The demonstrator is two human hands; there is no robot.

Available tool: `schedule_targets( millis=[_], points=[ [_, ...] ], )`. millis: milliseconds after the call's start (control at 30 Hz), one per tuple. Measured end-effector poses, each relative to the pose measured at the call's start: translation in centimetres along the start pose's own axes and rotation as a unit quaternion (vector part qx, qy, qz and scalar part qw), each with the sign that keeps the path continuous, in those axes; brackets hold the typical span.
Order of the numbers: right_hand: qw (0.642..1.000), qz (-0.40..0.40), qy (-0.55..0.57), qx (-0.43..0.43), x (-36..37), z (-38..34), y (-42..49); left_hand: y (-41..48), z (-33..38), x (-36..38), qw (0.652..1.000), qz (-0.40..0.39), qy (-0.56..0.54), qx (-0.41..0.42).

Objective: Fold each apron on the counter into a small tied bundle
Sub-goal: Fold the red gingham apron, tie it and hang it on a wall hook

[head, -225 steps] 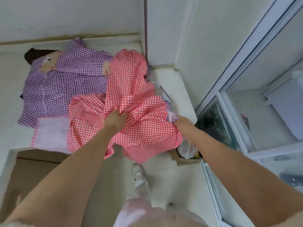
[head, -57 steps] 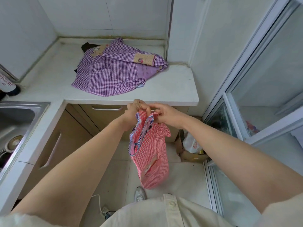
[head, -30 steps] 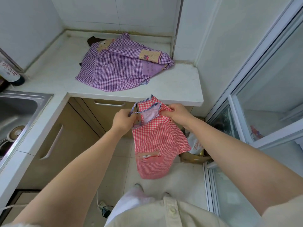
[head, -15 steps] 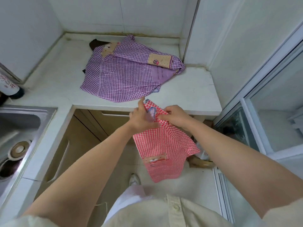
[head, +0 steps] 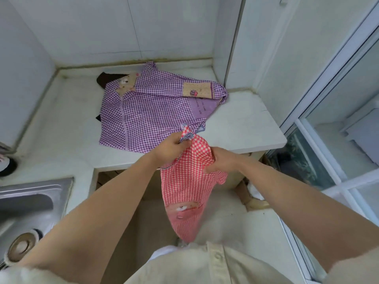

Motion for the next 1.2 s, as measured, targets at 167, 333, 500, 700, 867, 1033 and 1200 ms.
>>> schedule_targets(
  millis=[167, 333, 500, 700, 867, 1033, 1200],
  points=[
    [0.994, -0.039, -0.091, 0.055, 1.0, -0.2, 0.7, 0.1, 0.4, -3.0, 0.994, 0.053, -0.091, 0.002],
    [0.999, -0.029, -0.022, 0.02, 0.1, -0.4, 1.4, 0.5, -0.9, -6.6, 0.972, 0.188, -0.143, 0.007],
    [0.988, 0.119, 0.09, -0.039, -3.1, -2.8, 2.3, 1.3, -2.2, -10.3, 0.928, 0.365, -0.039, -0.062],
    [0.984, 0.131, 0.045, -0.11, -5.9, -7.8, 5.0, 2.4, 2.1, -10.8, 0.891, 0.351, 0.267, 0.104],
    [0.98, 0.12, 0.002, -0.16, -7.0, -10.6, 7.5, 6.6, 2.9, -8.4, 0.89, 0.1, 0.43, 0.114],
    [0.999, 0.011, 0.011, -0.038, -8.3, -6.8, 10.6, 9.5, 1.4, -11.3, 0.936, 0.155, 0.313, 0.035],
    [0.99, -0.112, -0.052, 0.061, -8.6, -1.3, 13.9, 13.3, 1.1, -14.8, 0.941, 0.21, 0.264, 0.0]
  ],
)
Point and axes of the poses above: each hand's wrist, its own y-axis towards the middle knuckle, its own x-axis out of the palm, z = x × y, the point moved 5 cm from there along y, towards the middle knuckle, and after that the axes turned 2 degrees about z, right-handed, at the moved point
